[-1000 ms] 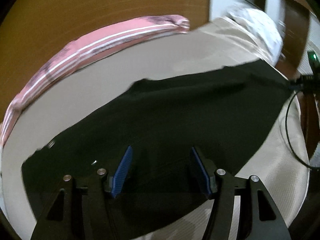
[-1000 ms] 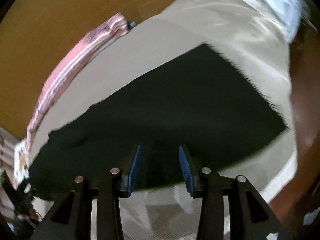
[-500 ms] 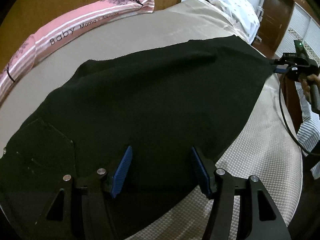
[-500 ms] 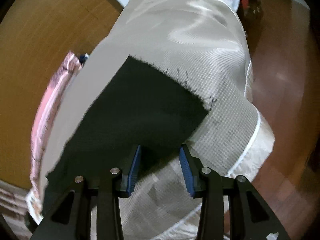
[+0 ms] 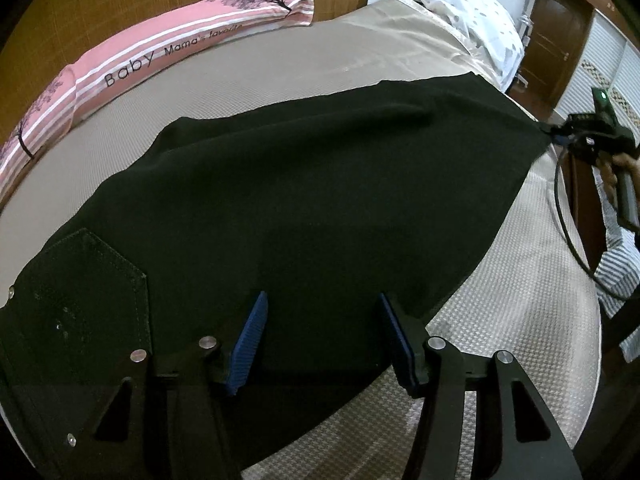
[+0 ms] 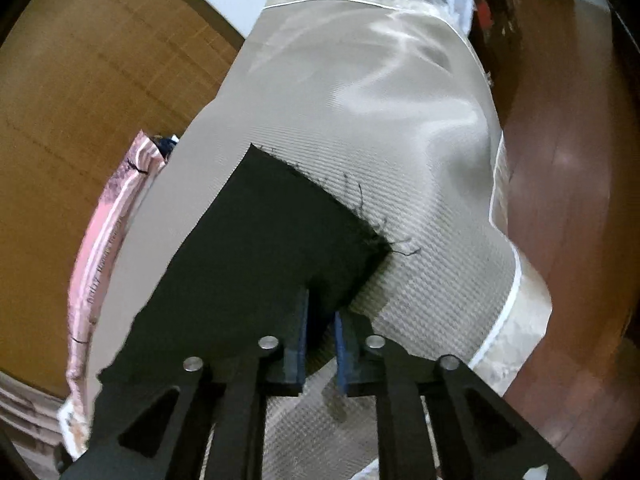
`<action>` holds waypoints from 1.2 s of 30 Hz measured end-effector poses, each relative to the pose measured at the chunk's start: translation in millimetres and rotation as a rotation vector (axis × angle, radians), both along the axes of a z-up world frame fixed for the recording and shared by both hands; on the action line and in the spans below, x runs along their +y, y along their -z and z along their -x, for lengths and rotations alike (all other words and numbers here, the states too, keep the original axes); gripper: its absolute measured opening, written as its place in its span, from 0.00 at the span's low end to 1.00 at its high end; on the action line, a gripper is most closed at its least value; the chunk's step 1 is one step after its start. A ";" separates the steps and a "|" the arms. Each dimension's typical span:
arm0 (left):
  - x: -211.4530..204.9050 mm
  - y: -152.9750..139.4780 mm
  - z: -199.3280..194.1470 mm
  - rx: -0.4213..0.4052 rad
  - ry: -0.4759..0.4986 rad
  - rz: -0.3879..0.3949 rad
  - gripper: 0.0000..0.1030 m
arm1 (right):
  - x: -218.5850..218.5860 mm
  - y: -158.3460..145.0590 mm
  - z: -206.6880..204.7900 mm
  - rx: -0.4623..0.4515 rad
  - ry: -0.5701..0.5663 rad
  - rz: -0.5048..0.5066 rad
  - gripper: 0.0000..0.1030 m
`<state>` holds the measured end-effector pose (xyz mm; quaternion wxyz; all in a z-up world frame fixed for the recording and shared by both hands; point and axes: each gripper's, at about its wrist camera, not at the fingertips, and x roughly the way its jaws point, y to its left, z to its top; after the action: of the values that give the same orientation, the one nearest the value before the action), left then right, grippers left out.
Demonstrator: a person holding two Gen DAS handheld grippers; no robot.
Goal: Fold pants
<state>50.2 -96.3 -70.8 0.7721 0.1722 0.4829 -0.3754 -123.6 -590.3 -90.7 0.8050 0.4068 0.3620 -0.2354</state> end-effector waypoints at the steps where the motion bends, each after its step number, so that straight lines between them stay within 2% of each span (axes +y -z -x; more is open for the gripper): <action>1: -0.2 -2.3 -0.5 0.006 0.000 0.009 0.56 | 0.1 1.8 3.7 -0.008 0.000 -0.015 0.20; 6: -10.9 -15.9 -0.2 -0.024 0.019 0.039 0.56 | 0.1 10.0 12.0 -0.070 0.004 -0.050 0.21; 12: -42.5 -17.5 -14.7 -0.037 0.008 0.046 0.56 | -10.6 13.2 -5.5 -0.122 0.013 -0.075 0.20; 14: -55.8 -18.3 -22.8 -0.038 0.004 0.057 0.56 | -12.6 13.1 -9.6 -0.126 0.011 -0.083 0.20; 18: -77.2 -23.5 -36.9 -0.026 0.001 0.101 0.56 | -13.9 10.3 -12.4 -0.111 0.009 -0.064 0.09; 25: -106.2 -27.0 -71.3 -0.001 -0.023 0.133 0.56 | -11.6 9.4 -9.1 -0.074 0.002 -0.022 0.08; 29: -115.7 -13.4 -90.7 0.091 -0.025 0.134 0.56 | -13.7 11.8 -5.9 -0.083 0.005 -0.040 0.09; 32: -121.8 3.0 -100.0 0.072 -0.034 0.086 0.56 | -14.9 13.0 -5.1 -0.086 0.006 -0.048 0.09; 36: -123.0 4.8 -103.1 0.022 -0.015 0.092 0.56 | -13.9 14.6 -4.6 -0.089 0.010 -0.049 0.09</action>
<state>153.3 -219.3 -75.5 0.7767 0.1287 0.4748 -0.3933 -119.0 -604.2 -105.3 0.8089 0.4382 0.3296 -0.2120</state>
